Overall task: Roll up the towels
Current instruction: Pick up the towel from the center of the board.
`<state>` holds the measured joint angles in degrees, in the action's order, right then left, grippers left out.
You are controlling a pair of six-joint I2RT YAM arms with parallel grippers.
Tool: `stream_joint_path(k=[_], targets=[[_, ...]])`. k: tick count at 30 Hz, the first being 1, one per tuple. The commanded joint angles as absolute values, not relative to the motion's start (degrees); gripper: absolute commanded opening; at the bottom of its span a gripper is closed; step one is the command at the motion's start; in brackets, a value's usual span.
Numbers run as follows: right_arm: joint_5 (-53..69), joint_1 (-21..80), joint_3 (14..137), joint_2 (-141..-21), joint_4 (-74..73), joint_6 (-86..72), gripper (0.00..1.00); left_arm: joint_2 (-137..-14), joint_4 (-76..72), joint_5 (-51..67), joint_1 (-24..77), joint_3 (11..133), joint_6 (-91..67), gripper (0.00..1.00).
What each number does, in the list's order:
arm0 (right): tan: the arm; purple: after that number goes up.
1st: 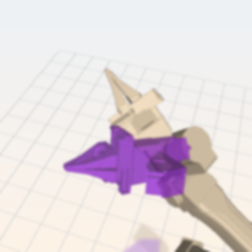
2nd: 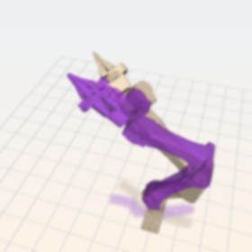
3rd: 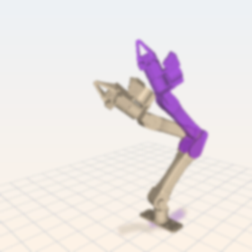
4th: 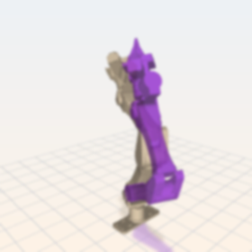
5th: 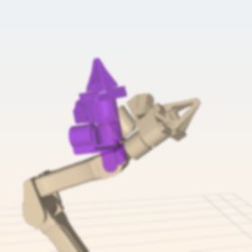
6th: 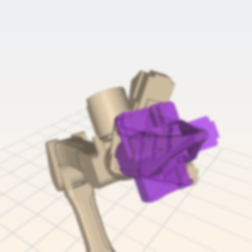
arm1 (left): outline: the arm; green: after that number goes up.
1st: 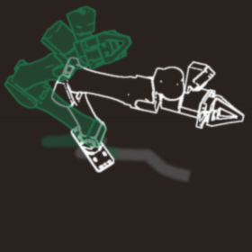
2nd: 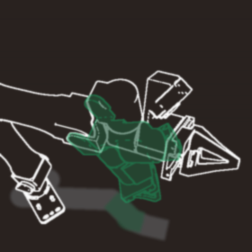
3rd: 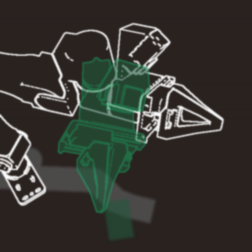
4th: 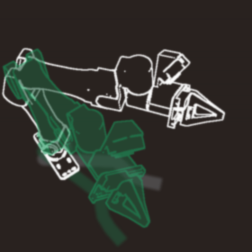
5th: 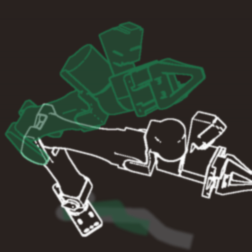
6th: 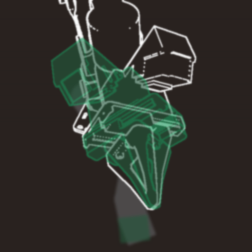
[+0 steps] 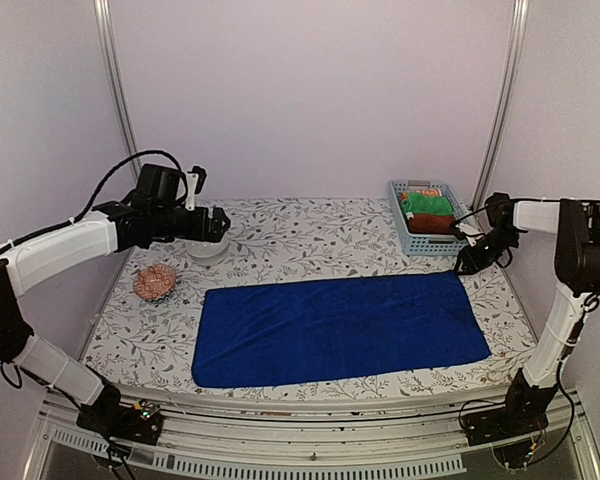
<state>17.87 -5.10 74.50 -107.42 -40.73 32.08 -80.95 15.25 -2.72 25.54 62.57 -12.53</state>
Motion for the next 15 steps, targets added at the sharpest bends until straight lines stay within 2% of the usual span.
stream_joint_path(k=[1, 6, 11, 12, 15], targets=[[16.4, -5.2, 75.4, -110.5, -37.9, 31.6, 0.33, -82.4, 20.4, -13.5, 24.9, 66.2, -16.9, 0.99], [17.0, -5.2, 76.4, -112.8, -36.9, 31.5, 0.30, -71.2, -0.3, -11.6, 24.8, 51.5, -19.9, 0.99], [16.4, -5.1, 77.0, -113.1, -34.9, 30.7, 0.30, -70.7, -1.1, -4.1, 24.5, 50.3, -19.1, 0.96], [16.6, -5.2, 77.1, -113.2, -34.4, 30.6, 0.30, -71.4, 0.1, -2.1, 24.4, 50.9, -18.0, 0.91], [17.8, -5.2, 77.9, -113.8, -33.4, 30.5, 0.30, -74.0, 3.7, 5.0, 24.2, 52.7, -15.7, 0.62]])
